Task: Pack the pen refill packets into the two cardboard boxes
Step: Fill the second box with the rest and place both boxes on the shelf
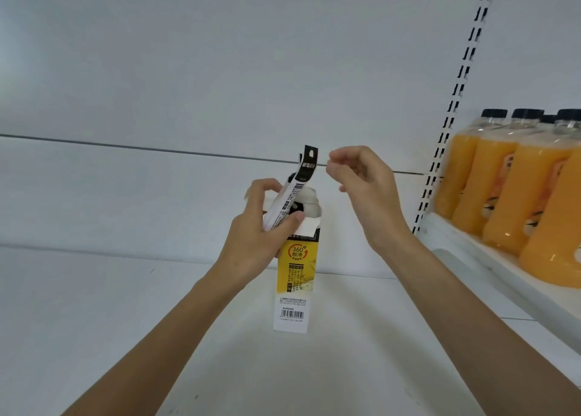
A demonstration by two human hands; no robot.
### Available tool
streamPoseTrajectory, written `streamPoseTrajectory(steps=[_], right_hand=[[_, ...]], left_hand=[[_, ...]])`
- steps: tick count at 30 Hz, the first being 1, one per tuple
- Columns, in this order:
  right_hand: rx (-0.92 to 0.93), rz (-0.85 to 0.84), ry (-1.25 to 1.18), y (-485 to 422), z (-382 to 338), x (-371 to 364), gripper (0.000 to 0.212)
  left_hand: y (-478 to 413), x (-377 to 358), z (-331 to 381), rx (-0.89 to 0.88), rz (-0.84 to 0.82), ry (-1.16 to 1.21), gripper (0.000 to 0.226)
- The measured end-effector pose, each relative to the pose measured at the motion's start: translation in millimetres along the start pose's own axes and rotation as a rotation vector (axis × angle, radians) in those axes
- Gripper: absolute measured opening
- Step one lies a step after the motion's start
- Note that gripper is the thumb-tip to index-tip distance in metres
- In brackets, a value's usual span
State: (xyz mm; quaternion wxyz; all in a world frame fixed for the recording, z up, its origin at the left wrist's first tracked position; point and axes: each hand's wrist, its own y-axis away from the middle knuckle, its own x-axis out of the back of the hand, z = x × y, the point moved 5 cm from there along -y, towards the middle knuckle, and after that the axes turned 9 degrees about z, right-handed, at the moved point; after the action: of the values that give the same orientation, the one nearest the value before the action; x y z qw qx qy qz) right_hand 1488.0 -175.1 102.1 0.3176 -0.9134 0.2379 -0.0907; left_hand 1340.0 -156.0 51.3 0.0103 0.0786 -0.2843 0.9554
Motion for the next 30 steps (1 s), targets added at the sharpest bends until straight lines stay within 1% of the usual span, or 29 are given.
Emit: streamPoseTrajectory(steps=[1,3,4,6,9,10,11,13,17,19,20,22,25,27,30], right_hand=[[0.029,0.003,0.028,5.1,-3.6,-0.4,0.005],[0.04,-0.1,0.114,17.2,-8.6,-8.3,0.024],[0.032,-0.165,0.174,23.4,-11.3,-14.1,0.029],[0.017,-0.244,0.298,33.9,-14.3,-24.1,0.027],[0.007,-0.213,0.387,37.1,-18.5,-29.2,0.02],[0.004,-0.198,0.392,33.8,-19.3,-28.0,0.019],[-0.003,-0.181,0.372,29.9,-22.2,-25.1,0.019],[-0.028,-0.121,0.246,18.0,-31.2,-12.7,0.018],[-0.077,0.049,-0.105,-8.9,-53.5,26.0,0.023],[-0.081,0.134,-0.217,-18.0,-60.6,43.6,0.025],[-0.066,0.162,-0.223,-20.9,-61.8,49.4,0.025],[-0.004,0.165,-0.149,-22.9,-61.8,55.1,0.025],[0.095,0.067,-0.051,-20.3,-57.0,50.0,0.019],[0.165,0.005,-0.039,-18.0,-56.3,44.7,0.019],[0.252,-0.007,-0.042,-16.2,-58.0,40.7,0.013]], left_hand=[[0.2,-0.5,-0.4,-0.002,-0.01,-0.009,0.019],[0.6,-0.7,-0.6,-0.011,-0.014,-0.018,0.008],[1.1,-0.4,-0.3,-0.023,0.0,-0.037,0.007],[2.2,-0.8,0.9,-0.061,0.028,-0.122,0.011],[4.1,-2.1,1.8,-0.117,0.037,-0.228,0.008],[4.3,-1.7,2.3,-0.138,0.039,-0.24,0.012],[4.2,-0.9,2.3,-0.153,0.037,-0.257,0.018],[2.6,1.9,2.4,-0.159,0.038,-0.307,0.026],[2.4,6.8,1.6,-0.159,0.044,-0.38,0.029],[2.4,7.9,0.5,-0.159,0.046,-0.397,0.029],[2.1,7.9,-0.7,-0.149,0.042,-0.402,0.028],[1.3,6.8,-2.3,-0.131,0.026,-0.402,0.023],[2.4,3.6,-0.8,-0.138,0.015,-0.387,0.019],[4.8,1.1,2.4,-0.157,0.015,-0.379,0.024],[6.7,0.1,4.8,-0.161,0.024,-0.397,0.041]])
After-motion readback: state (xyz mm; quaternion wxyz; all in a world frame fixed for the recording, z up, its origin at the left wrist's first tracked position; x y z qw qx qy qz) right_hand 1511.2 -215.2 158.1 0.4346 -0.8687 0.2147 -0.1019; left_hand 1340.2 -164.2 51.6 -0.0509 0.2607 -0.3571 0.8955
